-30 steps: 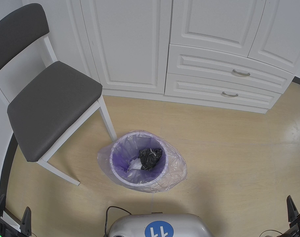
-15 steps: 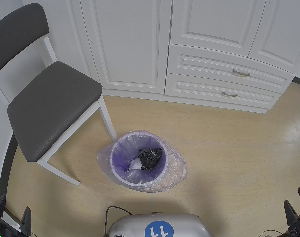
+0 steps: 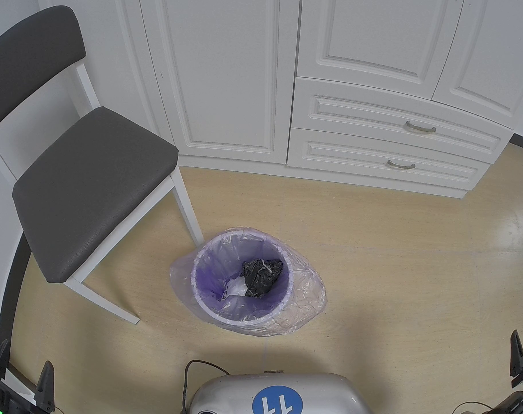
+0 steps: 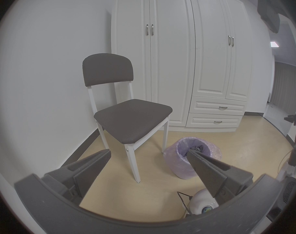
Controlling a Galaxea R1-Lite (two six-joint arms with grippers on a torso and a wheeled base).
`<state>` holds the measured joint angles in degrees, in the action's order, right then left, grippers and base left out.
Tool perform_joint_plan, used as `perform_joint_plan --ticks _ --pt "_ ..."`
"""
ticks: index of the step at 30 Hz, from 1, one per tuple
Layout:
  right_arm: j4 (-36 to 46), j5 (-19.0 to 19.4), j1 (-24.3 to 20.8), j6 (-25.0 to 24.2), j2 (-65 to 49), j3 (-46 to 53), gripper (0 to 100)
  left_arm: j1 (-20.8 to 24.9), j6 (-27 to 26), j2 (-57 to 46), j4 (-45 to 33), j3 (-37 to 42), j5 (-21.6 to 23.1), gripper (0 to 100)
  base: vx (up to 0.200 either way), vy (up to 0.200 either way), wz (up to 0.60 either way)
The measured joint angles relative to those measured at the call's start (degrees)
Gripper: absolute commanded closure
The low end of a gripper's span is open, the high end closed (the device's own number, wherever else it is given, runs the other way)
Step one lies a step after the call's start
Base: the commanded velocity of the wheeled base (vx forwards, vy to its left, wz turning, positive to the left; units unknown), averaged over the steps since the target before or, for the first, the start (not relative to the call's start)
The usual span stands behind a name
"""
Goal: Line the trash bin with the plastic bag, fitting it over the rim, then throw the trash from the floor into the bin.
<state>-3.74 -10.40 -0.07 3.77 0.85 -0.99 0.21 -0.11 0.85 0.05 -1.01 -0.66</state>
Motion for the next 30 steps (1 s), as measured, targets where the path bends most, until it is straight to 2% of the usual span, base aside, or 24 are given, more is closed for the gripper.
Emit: perform_joint_plan --ticks 5,9,12,15,20,30 --pt "-1.5 2.7 0.0 -0.1 0.0 0.0 0 0.0 0.0 0.0 0.0 0.0 0.0 0 0.000 0.000 0.00" --pt "-0.2 8.2 0.0 -1.0 0.0 0.0 0 0.0 -0.1 0.0 0.0 0.0 0.0 0 0.000 0.000 0.00" --pt "2.5 10.0 0.0 -1.5 0.0 0.0 0 0.0 -0.1 0.0 0.0 0.0 0.0 0 0.000 0.000 0.00" --pt "5.1 10.8 0.0 -2.1 0.0 0.0 0 0.0 -0.2 0.0 0.0 0.0 0.0 0 0.000 0.000 0.00" --pt "4.3 11.1 0.0 -3.6 0.0 0.0 0 0.0 0.0 0.0 0.0 0.0 -0.1 0 0.000 0.000 0.00" --pt "4.1 11.2 -0.1 -3.6 0.0 0.0 0 0.0 0.1 0.1 0.0 0.0 -0.1 0 0.000 0.000 0.00"
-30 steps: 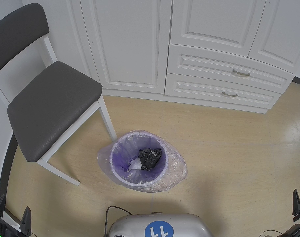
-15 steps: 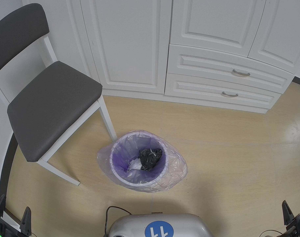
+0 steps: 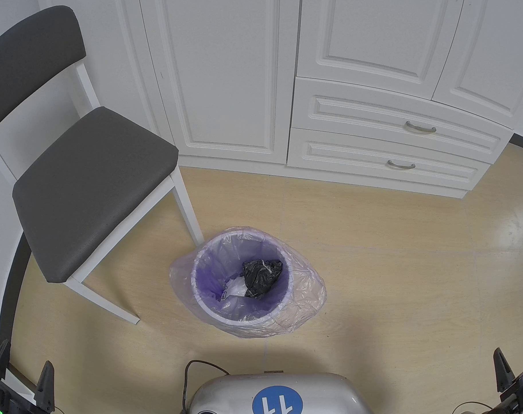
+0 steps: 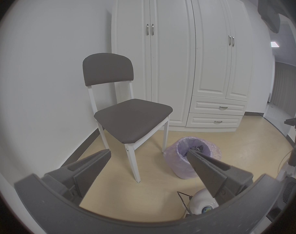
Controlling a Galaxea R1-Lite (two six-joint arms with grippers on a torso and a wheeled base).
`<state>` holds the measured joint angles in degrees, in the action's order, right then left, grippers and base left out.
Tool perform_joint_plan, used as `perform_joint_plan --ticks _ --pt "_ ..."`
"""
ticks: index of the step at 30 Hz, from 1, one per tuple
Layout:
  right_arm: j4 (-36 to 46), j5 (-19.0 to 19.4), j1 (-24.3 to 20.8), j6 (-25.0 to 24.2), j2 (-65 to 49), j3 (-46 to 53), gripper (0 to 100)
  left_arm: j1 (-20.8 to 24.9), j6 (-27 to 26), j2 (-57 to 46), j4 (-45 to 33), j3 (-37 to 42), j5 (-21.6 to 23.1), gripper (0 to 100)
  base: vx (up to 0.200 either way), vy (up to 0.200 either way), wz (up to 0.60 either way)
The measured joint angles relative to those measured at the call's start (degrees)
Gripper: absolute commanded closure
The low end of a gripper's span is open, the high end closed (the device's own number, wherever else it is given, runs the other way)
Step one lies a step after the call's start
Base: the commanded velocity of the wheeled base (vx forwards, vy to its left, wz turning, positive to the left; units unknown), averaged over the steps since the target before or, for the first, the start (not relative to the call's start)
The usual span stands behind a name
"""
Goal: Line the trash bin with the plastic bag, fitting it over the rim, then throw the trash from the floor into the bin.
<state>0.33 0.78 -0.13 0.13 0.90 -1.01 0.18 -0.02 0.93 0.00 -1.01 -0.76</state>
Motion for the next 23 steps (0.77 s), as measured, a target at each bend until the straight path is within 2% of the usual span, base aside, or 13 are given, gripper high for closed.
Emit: perform_joint_plan --ticks 23 --pt "0.0 0.0 0.0 0.0 0.0 0.0 0 0.0 0.0 0.0 0.0 0.0 0.0 0 0.000 0.000 0.00"
